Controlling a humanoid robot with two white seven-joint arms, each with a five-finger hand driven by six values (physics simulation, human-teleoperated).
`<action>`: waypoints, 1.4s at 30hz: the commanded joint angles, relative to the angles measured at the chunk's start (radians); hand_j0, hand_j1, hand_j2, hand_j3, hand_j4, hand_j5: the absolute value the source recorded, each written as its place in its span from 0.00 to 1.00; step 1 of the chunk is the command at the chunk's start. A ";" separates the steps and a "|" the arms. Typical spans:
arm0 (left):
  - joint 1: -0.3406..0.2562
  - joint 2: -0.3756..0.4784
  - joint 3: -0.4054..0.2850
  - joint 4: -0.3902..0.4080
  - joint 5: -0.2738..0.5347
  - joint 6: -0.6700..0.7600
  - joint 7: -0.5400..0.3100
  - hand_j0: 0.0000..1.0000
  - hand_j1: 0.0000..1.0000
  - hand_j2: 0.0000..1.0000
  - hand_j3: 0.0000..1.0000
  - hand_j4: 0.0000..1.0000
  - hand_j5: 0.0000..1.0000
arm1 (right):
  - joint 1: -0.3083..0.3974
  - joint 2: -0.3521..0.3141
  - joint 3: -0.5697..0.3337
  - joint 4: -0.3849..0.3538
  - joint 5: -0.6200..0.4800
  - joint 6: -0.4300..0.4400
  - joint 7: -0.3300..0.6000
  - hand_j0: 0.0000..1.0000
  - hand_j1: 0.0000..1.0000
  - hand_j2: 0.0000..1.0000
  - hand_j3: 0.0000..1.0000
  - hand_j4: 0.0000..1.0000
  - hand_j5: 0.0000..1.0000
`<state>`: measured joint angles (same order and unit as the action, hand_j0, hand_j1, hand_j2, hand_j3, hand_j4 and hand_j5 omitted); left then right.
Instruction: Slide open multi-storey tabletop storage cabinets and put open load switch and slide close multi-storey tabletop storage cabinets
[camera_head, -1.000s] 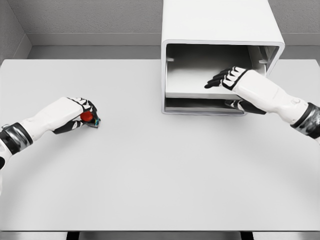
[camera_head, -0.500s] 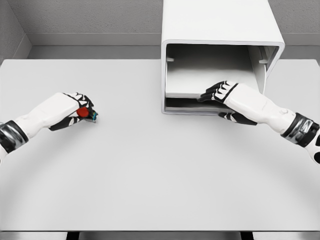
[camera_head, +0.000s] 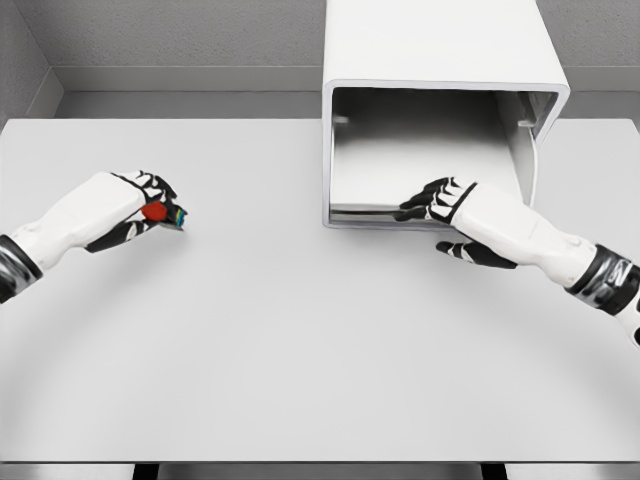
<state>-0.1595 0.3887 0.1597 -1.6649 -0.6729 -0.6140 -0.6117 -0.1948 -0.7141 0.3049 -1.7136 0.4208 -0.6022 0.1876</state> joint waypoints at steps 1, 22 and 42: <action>0.000 -0.001 0.009 -0.007 0.009 0.003 0.001 0.43 0.43 0.43 0.43 0.43 0.43 | 0.002 -0.011 0.005 -0.029 0.038 -0.009 0.013 0.79 0.79 0.79 0.79 0.79 0.79; 0.000 -0.002 0.031 -0.095 0.104 0.003 0.001 0.43 0.43 0.43 0.43 0.43 0.43 | 0.041 -0.050 -0.145 -0.052 -0.008 -0.009 0.009 0.81 0.81 0.81 0.81 0.81 0.81; -0.012 -0.045 0.021 -0.134 0.144 0.003 0.001 0.43 0.43 0.43 0.43 0.43 0.43 | 0.109 -0.071 -0.388 -0.038 -0.137 -0.009 0.018 0.72 0.72 0.72 0.72 0.72 0.72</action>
<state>-0.1733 0.3460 0.1821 -1.7991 -0.5373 -0.6143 -0.6118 -0.0844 -0.7845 -0.0724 -1.7555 0.2922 -0.6121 0.2053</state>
